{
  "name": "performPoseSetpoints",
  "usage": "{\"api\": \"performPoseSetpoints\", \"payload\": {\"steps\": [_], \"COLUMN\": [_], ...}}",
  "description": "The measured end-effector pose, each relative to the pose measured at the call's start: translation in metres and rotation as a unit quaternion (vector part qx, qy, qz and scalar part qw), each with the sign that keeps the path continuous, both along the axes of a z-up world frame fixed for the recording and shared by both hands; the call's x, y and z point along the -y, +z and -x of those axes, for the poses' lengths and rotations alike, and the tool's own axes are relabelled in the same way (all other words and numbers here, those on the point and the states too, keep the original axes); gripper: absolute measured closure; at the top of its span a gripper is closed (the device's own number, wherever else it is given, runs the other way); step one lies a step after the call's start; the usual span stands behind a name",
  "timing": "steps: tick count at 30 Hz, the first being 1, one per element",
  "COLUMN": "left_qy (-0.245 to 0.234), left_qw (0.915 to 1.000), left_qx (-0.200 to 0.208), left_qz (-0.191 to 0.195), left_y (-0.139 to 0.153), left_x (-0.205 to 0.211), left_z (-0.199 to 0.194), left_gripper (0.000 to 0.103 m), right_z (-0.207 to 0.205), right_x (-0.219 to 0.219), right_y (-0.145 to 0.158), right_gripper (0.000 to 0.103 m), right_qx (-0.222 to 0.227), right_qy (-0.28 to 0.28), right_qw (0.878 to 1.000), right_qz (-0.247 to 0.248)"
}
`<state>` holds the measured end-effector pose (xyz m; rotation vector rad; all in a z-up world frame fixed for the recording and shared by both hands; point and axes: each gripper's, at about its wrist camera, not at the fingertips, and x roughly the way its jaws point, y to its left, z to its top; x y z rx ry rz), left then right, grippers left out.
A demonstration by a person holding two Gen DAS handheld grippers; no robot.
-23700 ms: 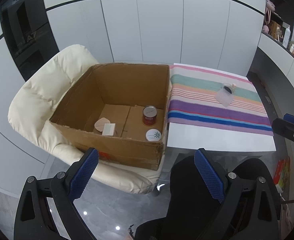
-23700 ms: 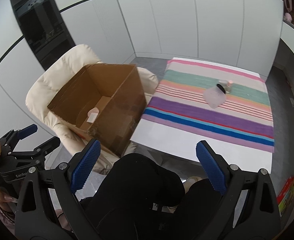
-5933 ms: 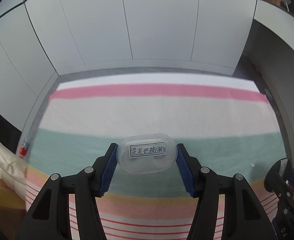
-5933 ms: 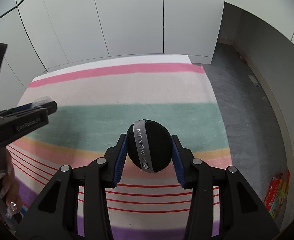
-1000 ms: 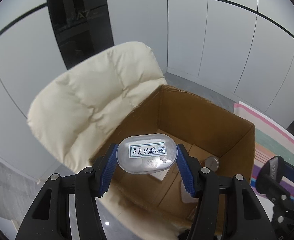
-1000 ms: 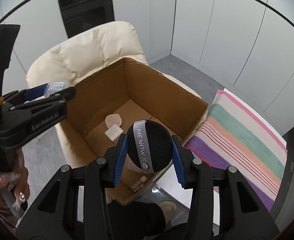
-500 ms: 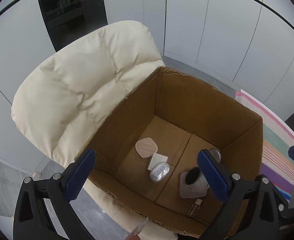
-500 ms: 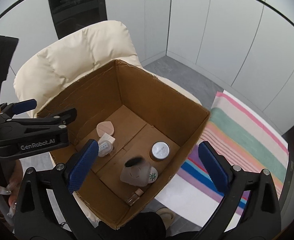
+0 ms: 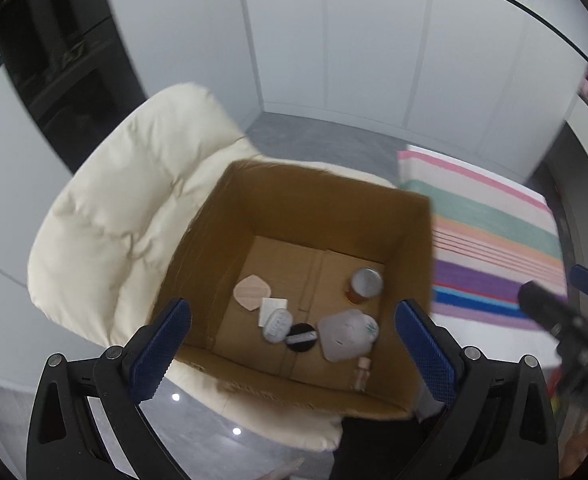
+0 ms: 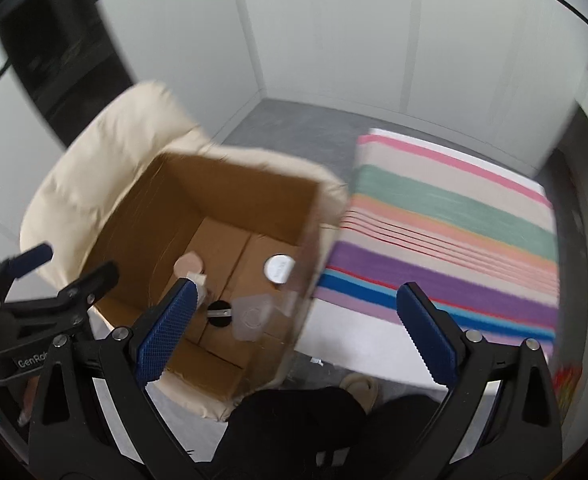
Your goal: Organize objects
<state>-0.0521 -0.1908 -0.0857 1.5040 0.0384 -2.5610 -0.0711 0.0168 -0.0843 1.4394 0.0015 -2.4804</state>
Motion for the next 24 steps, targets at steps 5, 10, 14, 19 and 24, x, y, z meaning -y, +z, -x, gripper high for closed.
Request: {"api": "performPoseSetpoints", "payload": {"steps": [5,10,14,19,24], "left_qy": [-0.043,-0.054,-0.066,-0.087,-0.092], "left_qw": [0.9984,0.9975,0.9967,0.994,0.9938], "left_qx": [0.036,0.044,0.037,0.038,0.039], "left_qz": [-0.004,0.011,0.03,0.056,0.049], "left_y": [0.055,0.105,0.124,0.125,0.124], "left_x": [-0.034,-0.064,-0.083,-0.103,-0.109], "left_z": [-0.012,-0.031,-0.048,-0.062,-0.064], "left_gripper": [0.001,0.001,0.001,0.001,0.001], "right_z": [-0.027,-0.052,-0.073,-0.101,-0.109], "right_x": [-0.042,-0.071,-0.086,-0.09,-0.091], "right_y": [0.054,0.094,0.108,0.118,0.12], "right_gripper": [0.004,0.004,0.004,0.004,0.004], "right_qx": [0.013,0.025,0.042,0.028,0.022], "right_qy": [-0.047,-0.089,-0.106,-0.115,-0.126], "right_qw": [0.999,0.996,0.993,0.993,0.991], "right_qz": [-0.016,-0.017,-0.006,-0.02,-0.027]}}
